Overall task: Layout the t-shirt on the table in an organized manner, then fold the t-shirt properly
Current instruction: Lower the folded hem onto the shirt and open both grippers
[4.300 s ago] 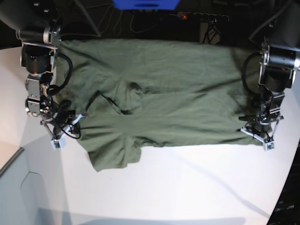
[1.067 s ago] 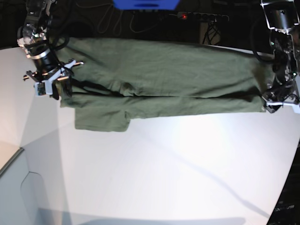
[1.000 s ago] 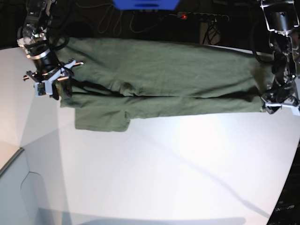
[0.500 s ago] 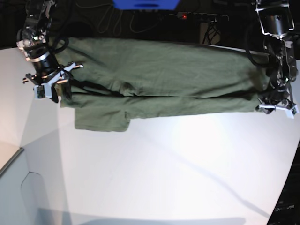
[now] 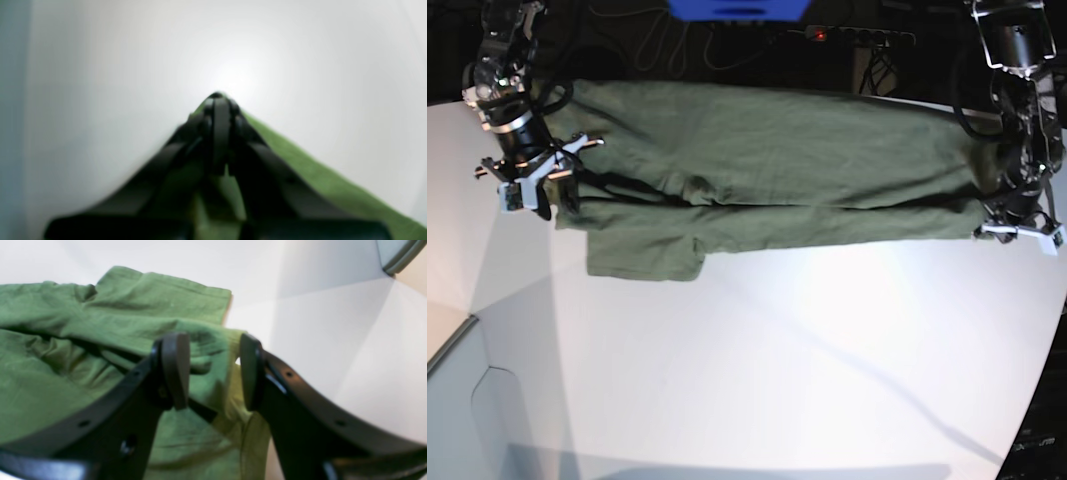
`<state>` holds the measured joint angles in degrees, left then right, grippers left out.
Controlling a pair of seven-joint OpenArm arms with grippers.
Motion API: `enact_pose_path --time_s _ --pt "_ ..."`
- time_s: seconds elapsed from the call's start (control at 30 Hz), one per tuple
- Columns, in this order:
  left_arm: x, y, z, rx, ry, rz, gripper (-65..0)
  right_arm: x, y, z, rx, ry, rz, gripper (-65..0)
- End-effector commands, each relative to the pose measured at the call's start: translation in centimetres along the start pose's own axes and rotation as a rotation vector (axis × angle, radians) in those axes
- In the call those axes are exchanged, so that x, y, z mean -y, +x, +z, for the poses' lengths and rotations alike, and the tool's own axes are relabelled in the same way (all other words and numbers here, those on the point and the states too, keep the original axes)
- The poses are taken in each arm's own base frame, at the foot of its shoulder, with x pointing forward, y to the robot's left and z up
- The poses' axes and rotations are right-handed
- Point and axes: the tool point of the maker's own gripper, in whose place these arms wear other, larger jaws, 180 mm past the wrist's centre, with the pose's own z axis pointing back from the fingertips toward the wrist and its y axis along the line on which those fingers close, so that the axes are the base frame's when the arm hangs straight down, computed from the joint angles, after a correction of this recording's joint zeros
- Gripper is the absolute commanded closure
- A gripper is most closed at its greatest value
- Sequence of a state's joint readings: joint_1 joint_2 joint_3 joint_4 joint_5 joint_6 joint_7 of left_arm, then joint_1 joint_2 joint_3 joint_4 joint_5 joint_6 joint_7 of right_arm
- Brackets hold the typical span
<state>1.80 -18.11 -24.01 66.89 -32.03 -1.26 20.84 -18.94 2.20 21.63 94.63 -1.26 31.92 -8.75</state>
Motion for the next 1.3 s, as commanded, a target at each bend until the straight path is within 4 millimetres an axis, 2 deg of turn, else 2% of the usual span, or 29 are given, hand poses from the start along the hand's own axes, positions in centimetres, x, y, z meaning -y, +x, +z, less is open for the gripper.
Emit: enact_pose_path --time_s 0.0,0.13,0.2,0.27,0.4,0.47,0.6,0.73,1.0,1.07,1.27 --pt "0.3 2.6 0.2 0.068 -0.013 -0.012 0.0 0.2 1.5 0.1 0.055 0.006 0.007 -25.1" --pt "0.5 2.8 0.3 0.073 -0.018 -0.015 -0.8 0.1 1.5 0.1 0.055 0.007 0.006 -25.0" --pt "0.4 2.9 0.3 0.074 -0.013 -0.015 -6.0 0.1 1.5 0.1 0.055 0.007 0.004 -25.0" --pt "0.3 2.8 0.3 0.072 -0.011 -0.014 -15.4 0.1 1.5 0.1 0.055 0.007 0.004 -25.0" --pt "0.0 2.2 0.5 0.064 -0.008 -0.019 -38.8 0.1 1.4 0.1 0.053 0.007 0.004 -25.0" --pt "0.0 2.1 0.5 0.06 -0.006 -0.018 -44.5 0.1 1.3 0.2 0.05 0.006 0.004 -25.0" --pt "-0.6 1.3 0.2 0.04 0.007 -0.011 -43.1 0.0 1.3 0.2 0.05 0.007 0.004 -25.0" --pt "-1.8 -0.5 -0.2 -0.006 0.036 0.002 -43.1 0.0 1.2 0.2 0.049 0.007 0.004 -25.0" --pt "-2.0 -1.1 -0.7 -0.028 0.045 0.011 -42.2 0.0 1.2 0.3 0.047 0.008 0.003 -24.9" --pt "-2.1 -1.1 -0.7 -0.029 0.046 0.012 -36.7 0.0 1.2 0.3 0.047 0.008 0.003 -24.9" --pt "-2.1 -1.0 -0.7 -0.026 0.046 0.015 -10.9 0.0 1.2 0.2 0.049 0.007 0.004 -24.9"
